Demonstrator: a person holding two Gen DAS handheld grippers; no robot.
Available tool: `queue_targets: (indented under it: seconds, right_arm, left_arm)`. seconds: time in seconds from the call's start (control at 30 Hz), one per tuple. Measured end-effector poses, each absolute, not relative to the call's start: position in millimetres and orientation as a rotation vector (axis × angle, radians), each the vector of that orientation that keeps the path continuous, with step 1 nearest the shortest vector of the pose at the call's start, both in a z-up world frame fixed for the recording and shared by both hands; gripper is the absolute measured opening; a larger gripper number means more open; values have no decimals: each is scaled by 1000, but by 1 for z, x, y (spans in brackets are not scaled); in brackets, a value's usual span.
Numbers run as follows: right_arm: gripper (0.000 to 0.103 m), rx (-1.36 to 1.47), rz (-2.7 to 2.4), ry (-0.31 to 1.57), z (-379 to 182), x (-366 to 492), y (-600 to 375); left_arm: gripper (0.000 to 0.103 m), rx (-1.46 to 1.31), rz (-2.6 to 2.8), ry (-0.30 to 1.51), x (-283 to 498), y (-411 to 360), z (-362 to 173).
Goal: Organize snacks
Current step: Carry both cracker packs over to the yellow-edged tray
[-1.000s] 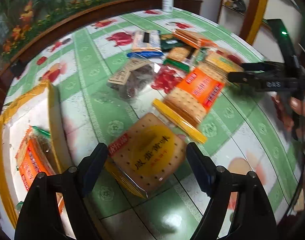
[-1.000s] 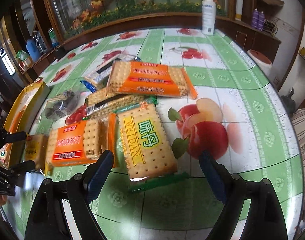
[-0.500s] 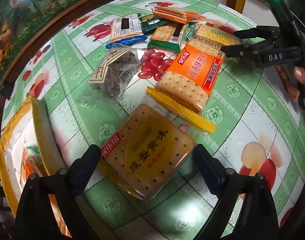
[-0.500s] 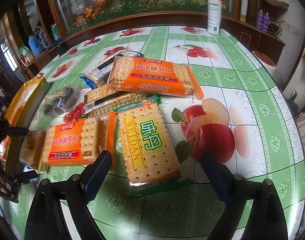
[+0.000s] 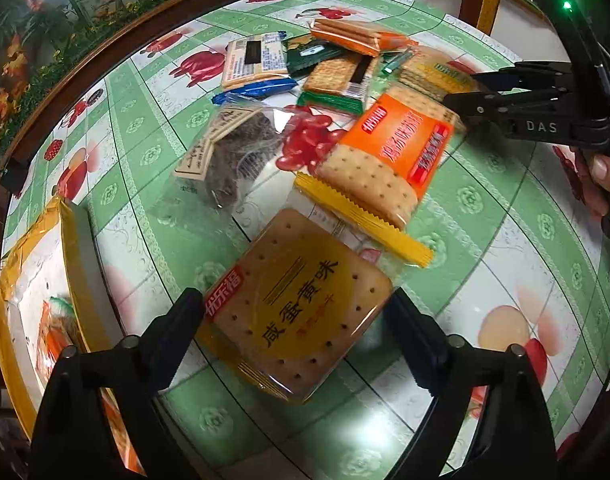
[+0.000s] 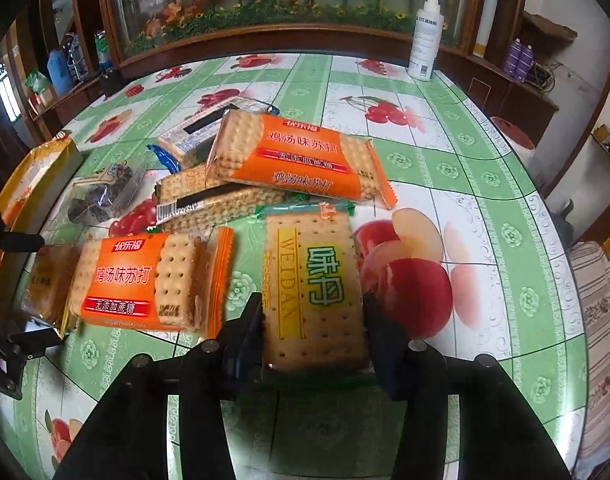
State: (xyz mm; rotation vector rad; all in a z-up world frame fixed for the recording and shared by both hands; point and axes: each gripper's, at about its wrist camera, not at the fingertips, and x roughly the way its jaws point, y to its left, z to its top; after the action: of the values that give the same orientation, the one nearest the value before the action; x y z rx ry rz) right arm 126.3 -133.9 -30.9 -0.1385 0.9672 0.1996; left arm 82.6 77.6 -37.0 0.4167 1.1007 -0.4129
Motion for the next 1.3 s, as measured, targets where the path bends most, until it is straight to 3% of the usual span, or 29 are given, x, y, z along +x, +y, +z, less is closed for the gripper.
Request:
queue_targets:
  seconds: [0.57,1.3]
  right_arm:
    - [49,1,259,882,1,86,-146]
    - [49,-26,430,815,40,34,-78]
  left_arm:
    - [87,180,-334,1059,41,88,-23]
    - [87,8,-124,896,-9,142,30]
